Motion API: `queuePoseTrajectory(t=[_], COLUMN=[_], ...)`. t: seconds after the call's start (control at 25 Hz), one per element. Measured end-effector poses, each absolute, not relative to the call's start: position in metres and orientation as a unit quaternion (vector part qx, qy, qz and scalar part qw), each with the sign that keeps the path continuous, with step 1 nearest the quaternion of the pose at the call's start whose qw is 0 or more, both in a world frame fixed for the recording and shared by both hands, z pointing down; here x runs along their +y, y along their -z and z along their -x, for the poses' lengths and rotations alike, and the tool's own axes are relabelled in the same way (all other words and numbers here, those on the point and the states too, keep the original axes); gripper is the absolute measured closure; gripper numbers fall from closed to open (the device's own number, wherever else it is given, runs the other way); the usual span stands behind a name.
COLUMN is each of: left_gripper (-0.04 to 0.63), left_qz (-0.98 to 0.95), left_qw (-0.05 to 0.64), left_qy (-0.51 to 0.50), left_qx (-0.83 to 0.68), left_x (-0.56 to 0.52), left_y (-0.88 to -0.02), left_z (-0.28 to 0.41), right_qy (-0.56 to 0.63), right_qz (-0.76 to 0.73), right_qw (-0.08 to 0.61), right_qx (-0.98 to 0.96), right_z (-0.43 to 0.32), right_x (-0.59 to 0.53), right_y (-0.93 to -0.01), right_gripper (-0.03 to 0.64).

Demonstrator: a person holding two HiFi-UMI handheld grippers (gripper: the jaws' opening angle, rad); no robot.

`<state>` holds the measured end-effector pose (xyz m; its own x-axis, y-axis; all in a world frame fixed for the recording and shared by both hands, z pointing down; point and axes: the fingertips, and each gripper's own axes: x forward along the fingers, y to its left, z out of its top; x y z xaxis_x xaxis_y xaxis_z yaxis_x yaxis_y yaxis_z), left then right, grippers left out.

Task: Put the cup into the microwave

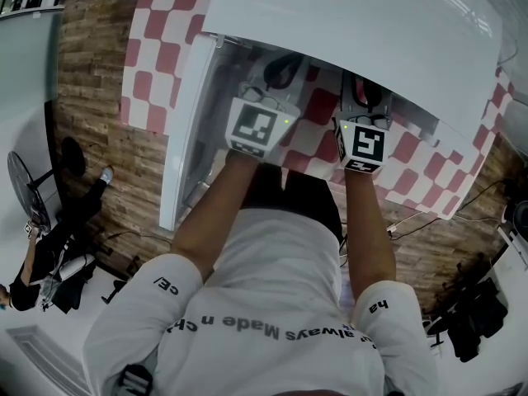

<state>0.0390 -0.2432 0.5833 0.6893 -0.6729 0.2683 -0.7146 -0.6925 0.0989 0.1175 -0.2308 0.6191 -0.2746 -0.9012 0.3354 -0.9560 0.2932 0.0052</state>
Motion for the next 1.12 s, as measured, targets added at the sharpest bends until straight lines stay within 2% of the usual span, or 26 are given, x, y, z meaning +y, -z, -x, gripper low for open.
queuePoseTrajectory(t=[0.72,1.12], left_gripper=[0.591,0.592], left_qz=[-0.914,-0.917], left_qw=[0.116,0.117], left_qy=[-0.118,-0.090], left_qx=[-0.370,-0.370], left_x=[-0.203,-0.184], left_y=[-0.523,-0.461], left_z=[-0.027,-0.022], right_qy=[-0.129,-0.107], right_qz=[-0.546,-0.537], right_qw=[0.162,0.140], right_qx=[-0.812,-0.825], right_z=[-0.117,-0.118], right_x=[-0.176,-0.149], right_y=[-0.551,-0.472], right_gripper=[0.540,0.543])
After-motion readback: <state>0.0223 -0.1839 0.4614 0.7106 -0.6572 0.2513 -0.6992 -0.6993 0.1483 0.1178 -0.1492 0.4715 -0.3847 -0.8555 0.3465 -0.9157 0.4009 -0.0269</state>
